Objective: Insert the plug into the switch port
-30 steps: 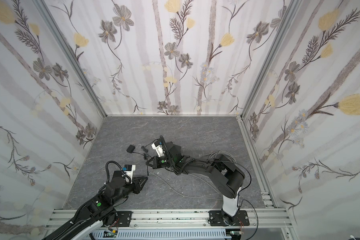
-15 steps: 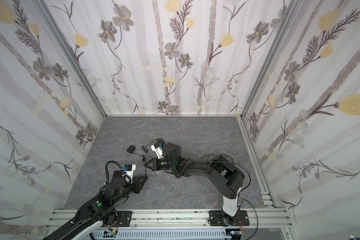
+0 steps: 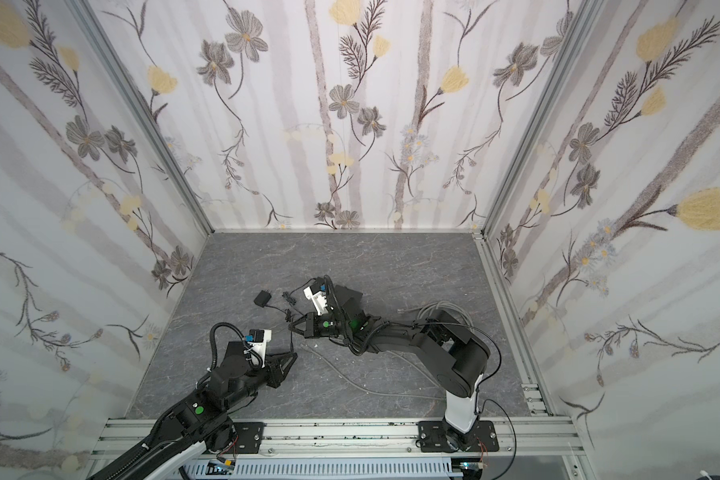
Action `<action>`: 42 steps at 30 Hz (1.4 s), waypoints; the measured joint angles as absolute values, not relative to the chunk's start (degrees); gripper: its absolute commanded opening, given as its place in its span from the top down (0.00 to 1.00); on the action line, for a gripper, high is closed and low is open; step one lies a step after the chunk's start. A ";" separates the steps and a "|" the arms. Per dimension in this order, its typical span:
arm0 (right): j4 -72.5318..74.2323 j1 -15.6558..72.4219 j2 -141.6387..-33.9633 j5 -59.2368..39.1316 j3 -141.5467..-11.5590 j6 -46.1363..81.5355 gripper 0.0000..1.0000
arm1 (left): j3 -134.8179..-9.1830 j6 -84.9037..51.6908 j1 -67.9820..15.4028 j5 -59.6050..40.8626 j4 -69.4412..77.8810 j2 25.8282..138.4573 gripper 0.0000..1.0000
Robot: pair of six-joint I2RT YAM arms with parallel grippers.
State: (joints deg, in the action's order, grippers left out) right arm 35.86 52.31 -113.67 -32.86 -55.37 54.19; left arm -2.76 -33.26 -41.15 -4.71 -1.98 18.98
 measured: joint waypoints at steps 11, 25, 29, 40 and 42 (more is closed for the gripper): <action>40.03 52.31 -114.91 -34.15 -55.61 58.04 1.00 | -2.20 -33.47 -41.04 -3.44 -1.08 19.03 0.81; 41.34 52.18 -115.07 -34.11 -55.48 58.48 1.00 | -2.02 -33.30 -40.51 -3.14 -1.61 15.33 0.94; 41.36 52.10 -115.04 -32.93 -55.22 58.43 1.00 | -2.04 -33.17 -40.38 -3.36 -2.17 13.37 1.00; 33.12 51.68 -112.73 -30.41 -55.00 53.28 1.00 | -2.72 -33.17 -40.07 -4.58 -4.08 11.66 1.00; 30.50 51.68 -111.87 -29.61 -55.40 51.46 1.00 | -3.16 -33.32 -40.07 -5.28 -5.06 11.64 1.00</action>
State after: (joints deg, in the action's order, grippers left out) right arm 30.50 51.68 -111.87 -29.61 -55.40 51.46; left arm -3.16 -33.32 -40.07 -5.28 -5.06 11.64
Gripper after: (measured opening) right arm 0.049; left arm 0.052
